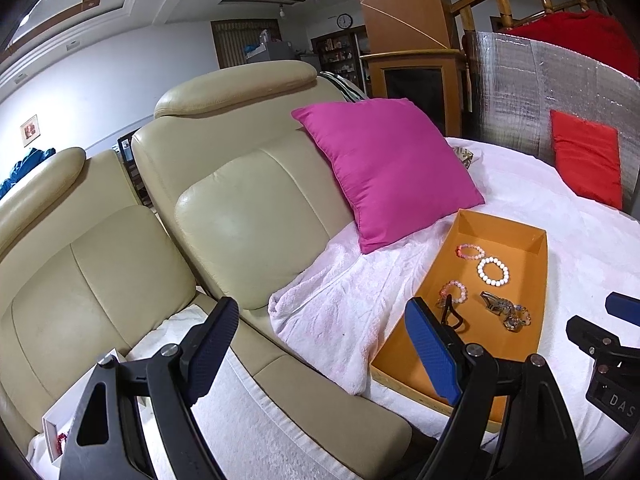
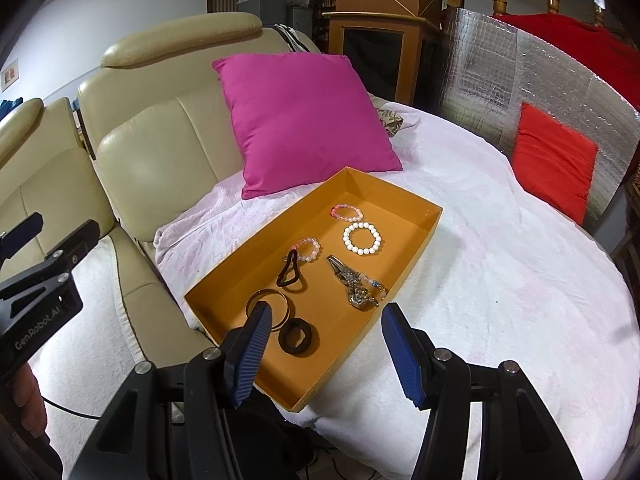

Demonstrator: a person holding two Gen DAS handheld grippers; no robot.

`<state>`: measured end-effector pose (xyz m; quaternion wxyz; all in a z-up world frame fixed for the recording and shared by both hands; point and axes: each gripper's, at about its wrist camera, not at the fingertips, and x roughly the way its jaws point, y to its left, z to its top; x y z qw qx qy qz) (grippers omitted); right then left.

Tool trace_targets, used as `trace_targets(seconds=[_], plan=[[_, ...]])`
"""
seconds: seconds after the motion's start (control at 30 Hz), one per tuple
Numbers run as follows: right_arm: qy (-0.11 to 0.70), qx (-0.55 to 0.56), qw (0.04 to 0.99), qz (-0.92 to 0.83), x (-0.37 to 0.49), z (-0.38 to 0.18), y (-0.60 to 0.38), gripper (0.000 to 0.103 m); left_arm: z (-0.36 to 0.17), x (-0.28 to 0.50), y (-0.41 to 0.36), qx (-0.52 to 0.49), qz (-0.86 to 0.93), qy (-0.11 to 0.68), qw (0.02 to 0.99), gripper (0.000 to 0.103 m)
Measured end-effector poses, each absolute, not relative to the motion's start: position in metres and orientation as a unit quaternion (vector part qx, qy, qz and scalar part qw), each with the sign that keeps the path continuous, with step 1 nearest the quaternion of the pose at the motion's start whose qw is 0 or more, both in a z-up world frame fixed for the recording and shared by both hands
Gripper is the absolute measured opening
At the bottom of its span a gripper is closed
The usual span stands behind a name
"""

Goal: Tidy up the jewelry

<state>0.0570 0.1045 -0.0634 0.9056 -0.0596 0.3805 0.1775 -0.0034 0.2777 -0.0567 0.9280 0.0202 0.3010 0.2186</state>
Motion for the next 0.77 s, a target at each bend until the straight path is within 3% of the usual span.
trace_targets(seconds=[0.77], plan=[[0.374, -0.022, 0.911, 0.175, 0.077, -0.073, 0.076, 0.061, -0.056, 0.007, 0.256, 0.048, 0.208, 0.297, 0.931, 0.085]])
